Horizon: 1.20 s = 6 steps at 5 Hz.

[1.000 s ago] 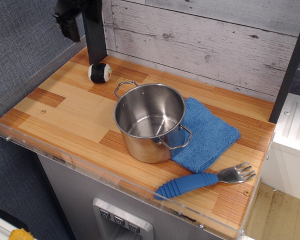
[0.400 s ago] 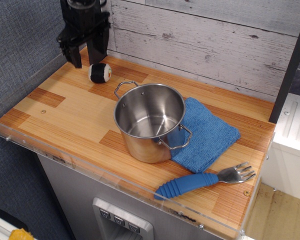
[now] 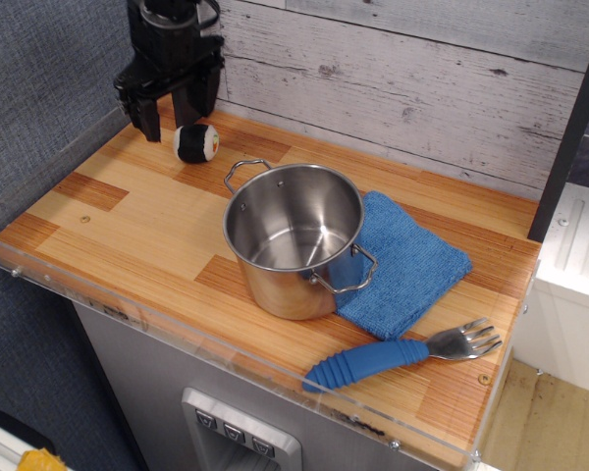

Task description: Move sushi roll directly above silver pot.

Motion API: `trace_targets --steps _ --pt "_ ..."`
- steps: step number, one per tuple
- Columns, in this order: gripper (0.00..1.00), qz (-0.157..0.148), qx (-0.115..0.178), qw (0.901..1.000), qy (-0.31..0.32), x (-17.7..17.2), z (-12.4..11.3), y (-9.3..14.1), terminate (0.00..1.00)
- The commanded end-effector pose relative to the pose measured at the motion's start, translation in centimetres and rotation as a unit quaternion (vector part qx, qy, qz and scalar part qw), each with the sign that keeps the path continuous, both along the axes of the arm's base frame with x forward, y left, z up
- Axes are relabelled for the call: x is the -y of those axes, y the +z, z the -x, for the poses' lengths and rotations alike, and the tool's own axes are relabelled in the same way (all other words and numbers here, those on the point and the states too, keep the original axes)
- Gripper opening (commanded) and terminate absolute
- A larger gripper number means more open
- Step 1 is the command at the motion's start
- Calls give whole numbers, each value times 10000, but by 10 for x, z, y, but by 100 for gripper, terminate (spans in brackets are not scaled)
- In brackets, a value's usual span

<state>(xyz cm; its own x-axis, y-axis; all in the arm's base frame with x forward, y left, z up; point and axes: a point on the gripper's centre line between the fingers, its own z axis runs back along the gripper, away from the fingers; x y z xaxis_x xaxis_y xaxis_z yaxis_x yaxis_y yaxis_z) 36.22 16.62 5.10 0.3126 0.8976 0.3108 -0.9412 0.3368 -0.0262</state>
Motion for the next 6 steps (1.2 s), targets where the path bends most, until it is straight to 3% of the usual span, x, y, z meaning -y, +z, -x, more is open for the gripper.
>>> trace_targets --steps 1,4,5,6 --pt "100 -43 13 9998 -183 3 -8 -4 0" --pt "100 -15 -146 9993 -338 9 -14 -19 0" --pt "0 14 -141 9994 -325 9 -14 -21 0" --pt "0 -12 -15 9996 -291 7 -13 -19 0"
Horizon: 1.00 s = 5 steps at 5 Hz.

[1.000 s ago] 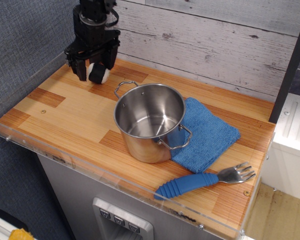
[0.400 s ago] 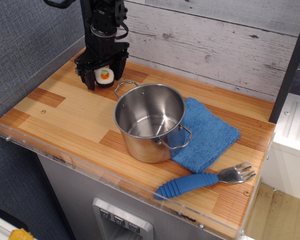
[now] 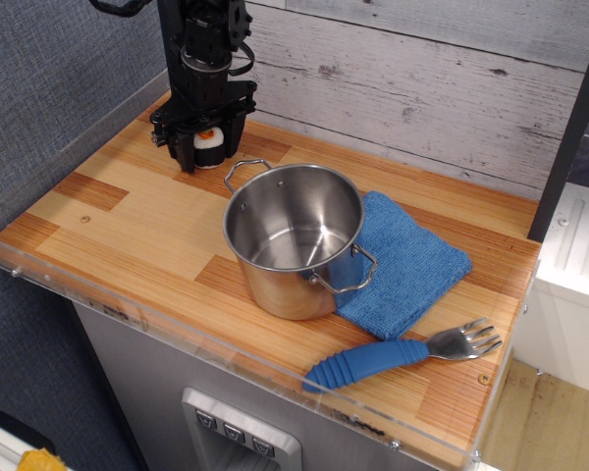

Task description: Move sushi roll directly above silver pot.

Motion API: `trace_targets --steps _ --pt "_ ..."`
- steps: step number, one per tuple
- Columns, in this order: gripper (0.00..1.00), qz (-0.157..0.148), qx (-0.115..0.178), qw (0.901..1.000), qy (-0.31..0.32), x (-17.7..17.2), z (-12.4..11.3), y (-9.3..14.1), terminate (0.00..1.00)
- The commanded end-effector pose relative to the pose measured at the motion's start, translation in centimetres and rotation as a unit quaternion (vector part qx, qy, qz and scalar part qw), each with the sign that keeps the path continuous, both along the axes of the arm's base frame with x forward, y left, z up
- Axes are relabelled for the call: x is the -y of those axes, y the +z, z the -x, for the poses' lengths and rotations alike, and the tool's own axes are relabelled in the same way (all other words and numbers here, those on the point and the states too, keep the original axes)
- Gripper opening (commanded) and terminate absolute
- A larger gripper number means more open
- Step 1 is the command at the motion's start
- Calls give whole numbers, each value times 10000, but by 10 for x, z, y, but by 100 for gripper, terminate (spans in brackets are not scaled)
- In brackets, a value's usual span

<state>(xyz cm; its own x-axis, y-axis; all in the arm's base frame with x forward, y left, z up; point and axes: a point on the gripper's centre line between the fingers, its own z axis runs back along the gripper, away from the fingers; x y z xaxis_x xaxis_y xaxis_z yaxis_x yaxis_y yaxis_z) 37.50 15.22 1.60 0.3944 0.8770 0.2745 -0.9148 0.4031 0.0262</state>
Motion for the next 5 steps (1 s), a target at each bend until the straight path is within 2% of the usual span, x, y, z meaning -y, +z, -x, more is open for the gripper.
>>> trace_targets --steps 1,2,3,5 --pt "0 -92 323 9994 82 -7 1 19 0" --pt "0 36 392 9992 79 -10 2 25 0" --pt "0 135 629 9977 214 -20 1 44 0" --pt "0 230 888 9954 260 -27 5 75 0"
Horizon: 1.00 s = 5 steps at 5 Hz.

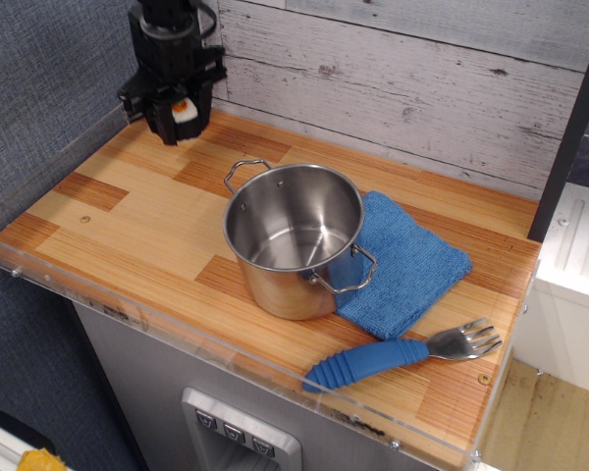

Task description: Move sushi roll directly above silver pot.

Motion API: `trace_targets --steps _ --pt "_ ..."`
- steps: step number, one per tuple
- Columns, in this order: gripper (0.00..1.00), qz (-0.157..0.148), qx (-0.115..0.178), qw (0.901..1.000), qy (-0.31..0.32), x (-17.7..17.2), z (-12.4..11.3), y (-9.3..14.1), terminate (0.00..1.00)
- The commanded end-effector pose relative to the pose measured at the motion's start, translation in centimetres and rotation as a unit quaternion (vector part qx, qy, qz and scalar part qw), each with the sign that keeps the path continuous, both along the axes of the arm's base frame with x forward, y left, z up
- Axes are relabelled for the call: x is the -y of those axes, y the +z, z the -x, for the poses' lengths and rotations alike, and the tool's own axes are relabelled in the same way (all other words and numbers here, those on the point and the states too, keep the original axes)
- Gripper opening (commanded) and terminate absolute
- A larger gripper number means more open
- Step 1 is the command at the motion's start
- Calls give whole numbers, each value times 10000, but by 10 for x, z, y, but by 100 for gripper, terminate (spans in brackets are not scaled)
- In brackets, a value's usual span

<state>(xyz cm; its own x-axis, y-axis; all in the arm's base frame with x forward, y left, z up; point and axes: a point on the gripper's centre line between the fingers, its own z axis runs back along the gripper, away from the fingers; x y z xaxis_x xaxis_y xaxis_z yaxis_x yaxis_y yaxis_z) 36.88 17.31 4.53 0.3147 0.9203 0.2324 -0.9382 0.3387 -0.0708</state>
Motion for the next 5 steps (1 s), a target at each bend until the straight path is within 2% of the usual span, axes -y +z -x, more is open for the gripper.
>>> trace_targets --steps 1,5 --pt "0 -114 596 9979 -219 2 1 57 0" --pt "0 85 855 9890 -1200 62 17 79 0"
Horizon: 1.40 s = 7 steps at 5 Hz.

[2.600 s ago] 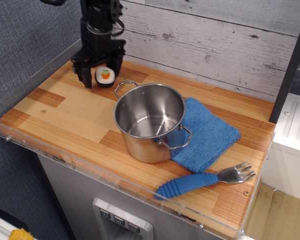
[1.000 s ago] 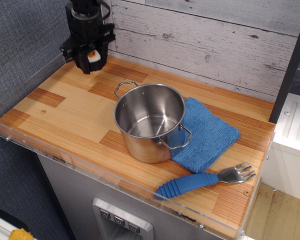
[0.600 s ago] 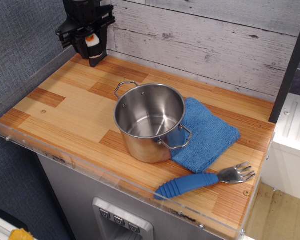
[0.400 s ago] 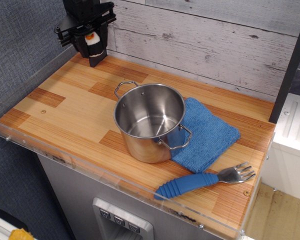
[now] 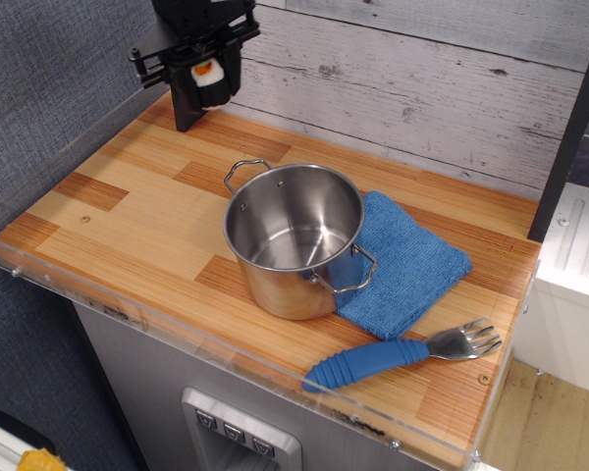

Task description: Move sushi roll directly above silver pot.

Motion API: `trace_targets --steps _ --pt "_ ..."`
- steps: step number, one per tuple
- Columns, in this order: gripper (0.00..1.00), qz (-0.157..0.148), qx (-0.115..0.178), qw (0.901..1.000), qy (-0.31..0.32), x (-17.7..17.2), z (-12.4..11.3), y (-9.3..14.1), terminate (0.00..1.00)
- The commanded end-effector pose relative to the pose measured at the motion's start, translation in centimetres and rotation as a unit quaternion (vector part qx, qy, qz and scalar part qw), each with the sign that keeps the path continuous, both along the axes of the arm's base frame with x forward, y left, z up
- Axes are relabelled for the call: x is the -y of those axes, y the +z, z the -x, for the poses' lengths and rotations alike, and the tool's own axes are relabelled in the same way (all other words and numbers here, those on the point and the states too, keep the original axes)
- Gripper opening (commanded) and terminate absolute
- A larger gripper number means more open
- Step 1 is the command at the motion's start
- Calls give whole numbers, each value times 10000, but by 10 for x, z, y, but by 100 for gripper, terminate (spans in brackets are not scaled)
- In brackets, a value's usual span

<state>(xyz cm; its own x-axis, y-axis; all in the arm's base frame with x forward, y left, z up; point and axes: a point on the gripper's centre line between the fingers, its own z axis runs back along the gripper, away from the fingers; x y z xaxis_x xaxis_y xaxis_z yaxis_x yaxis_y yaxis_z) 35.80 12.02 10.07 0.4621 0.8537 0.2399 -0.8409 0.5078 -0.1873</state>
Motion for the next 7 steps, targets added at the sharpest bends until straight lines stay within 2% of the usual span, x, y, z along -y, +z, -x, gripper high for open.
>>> trace_targets --steps 1,3,7 --pt "0 -22 237 9977 -632 33 12 18 0" --pt "0 12 29 9932 -1162 77 12 2 0" --pt "0 -163 -561 9816 -1817 117 31 -51 0"
